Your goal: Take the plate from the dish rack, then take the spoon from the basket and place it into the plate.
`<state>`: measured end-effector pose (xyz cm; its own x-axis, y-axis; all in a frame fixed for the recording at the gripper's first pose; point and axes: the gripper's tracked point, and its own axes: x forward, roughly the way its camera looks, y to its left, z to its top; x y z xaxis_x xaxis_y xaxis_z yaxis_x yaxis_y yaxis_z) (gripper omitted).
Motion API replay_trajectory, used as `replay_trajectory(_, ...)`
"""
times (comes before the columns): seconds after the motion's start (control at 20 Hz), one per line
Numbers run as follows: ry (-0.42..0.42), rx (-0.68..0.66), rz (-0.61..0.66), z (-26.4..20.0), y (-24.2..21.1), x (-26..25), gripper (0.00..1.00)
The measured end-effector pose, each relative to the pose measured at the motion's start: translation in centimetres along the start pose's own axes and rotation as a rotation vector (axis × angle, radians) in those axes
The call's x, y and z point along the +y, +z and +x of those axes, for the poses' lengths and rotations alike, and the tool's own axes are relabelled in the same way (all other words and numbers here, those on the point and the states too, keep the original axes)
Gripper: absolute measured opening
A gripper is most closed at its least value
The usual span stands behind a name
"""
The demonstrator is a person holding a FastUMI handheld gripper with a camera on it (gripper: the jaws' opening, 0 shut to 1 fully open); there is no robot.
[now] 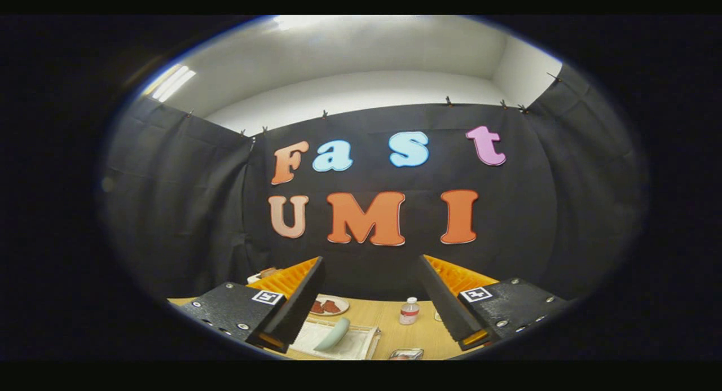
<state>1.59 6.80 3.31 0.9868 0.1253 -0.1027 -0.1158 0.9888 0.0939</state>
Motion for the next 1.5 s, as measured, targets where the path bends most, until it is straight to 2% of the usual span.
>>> replay_trajectory(0.15,0.029,0.121,0.037,0.8,-3.0,1.0,0.98)
replay_trajectory(0.35,0.007,0.325,0.072,2.5,-8.0,0.8,0.98)
replay_trajectory(0.55,0.046,0.477,0.138,3.8,-11.4,2.6,0.97)
replay_trajectory(0.85,0.055,0.648,0.082,5.1,-17.1,4.0,0.95)
replay_trajectory(1.2,0.039,0.902,0.060,6.1,-24.8,4.7,0.88)
replay_trajectory(1.45,0.039,1.061,0.030,6.1,-29.6,5.5,0.86)
replay_trajectory(1.5,0.040,1.089,0.036,6.1,-30.3,5.8,0.80)
